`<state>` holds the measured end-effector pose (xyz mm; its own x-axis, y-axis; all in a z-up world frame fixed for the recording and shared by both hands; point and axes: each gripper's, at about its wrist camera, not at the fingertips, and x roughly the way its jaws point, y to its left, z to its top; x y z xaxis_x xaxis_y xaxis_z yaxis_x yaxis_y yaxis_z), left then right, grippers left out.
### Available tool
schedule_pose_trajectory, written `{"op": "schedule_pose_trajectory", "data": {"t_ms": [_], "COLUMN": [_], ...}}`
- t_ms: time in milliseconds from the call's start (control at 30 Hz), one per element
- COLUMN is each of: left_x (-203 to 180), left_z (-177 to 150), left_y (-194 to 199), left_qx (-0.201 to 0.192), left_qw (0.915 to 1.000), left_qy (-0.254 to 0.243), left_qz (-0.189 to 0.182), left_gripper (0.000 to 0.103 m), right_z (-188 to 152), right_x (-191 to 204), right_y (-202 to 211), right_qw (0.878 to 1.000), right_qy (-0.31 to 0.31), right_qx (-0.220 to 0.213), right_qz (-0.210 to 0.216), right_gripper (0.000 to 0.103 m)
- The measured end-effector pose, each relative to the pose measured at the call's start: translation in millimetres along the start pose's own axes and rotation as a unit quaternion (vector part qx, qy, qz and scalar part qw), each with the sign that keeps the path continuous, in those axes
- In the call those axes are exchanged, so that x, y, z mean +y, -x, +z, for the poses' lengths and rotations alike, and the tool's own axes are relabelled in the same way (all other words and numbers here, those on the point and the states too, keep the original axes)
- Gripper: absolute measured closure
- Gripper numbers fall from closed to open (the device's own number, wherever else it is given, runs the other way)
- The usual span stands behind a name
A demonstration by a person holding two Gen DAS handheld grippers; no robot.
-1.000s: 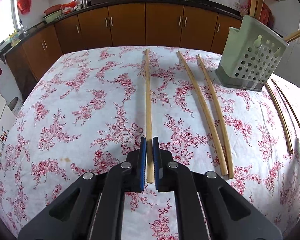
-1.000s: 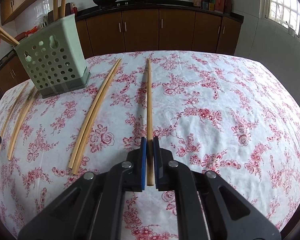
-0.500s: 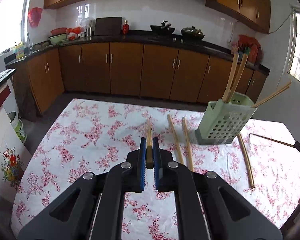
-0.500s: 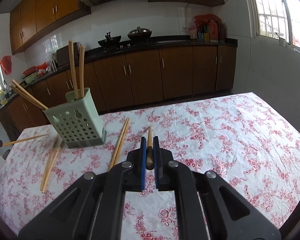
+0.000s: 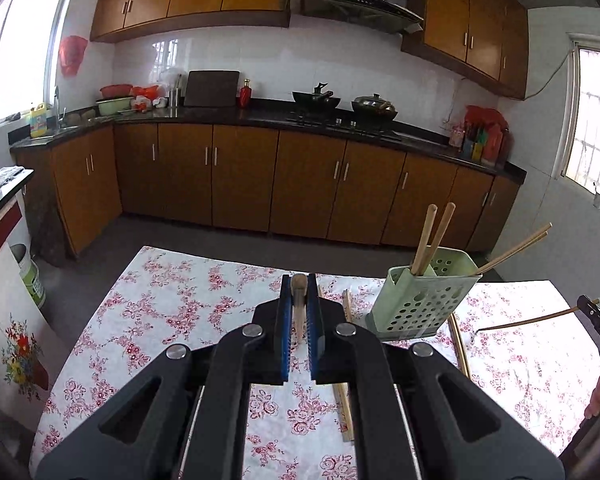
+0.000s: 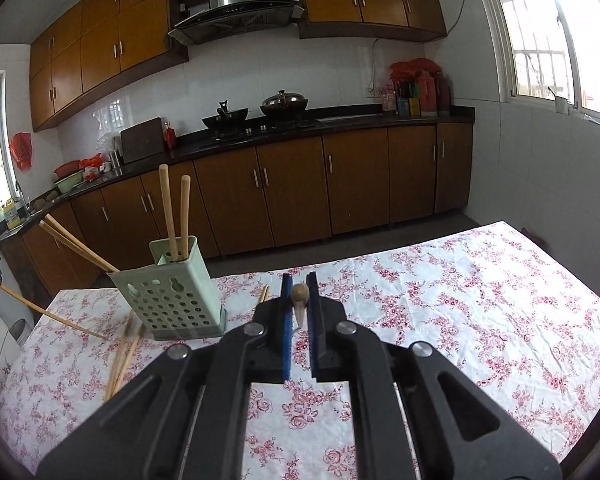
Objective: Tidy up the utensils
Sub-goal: 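Lift both held chopsticks and carry them over the green holder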
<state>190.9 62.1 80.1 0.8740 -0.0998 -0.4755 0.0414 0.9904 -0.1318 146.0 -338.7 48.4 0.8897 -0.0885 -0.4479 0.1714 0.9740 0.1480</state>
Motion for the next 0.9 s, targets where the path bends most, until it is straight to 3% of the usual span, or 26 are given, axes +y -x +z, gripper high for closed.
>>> {"op": "schedule_pose_trajectory", "data": {"t_ms": [233,600,767,900], "left_x": [-17.1,-81.5,-110.3,-118.6], "left_z": [12.4,58.5,84.6,97.0], "left_y": [21.1,62.5,55.5,35.3], "left_qx": [-0.011,-0.085,-0.123,-0.14], "left_qw": [0.9995,0.991,0.9873,0.9873], "left_qy": [-0.012,-0.021,-0.026,-0.017], "left_qz": [-0.029,-0.102,-0.097,-0.073], "left_gripper": [0.096,0.096,0.096,0.096], "right_z": [31.6,89.6,112.0,125.7], "right_x": [10.1,35.5,53.0,65.5], "right_y": [22.6,71.0,64.5,43.9], "right_qw": [0.999,0.985,0.98,0.98], "right_qy": [-0.005,-0.038,-0.047,-0.049], "right_qx": [-0.02,-0.084,-0.12,-0.142], "right_qz": [0.039,0.145,0.152,0.131], "right_gripper": [0.096,0.096,0.096,0.096]}}
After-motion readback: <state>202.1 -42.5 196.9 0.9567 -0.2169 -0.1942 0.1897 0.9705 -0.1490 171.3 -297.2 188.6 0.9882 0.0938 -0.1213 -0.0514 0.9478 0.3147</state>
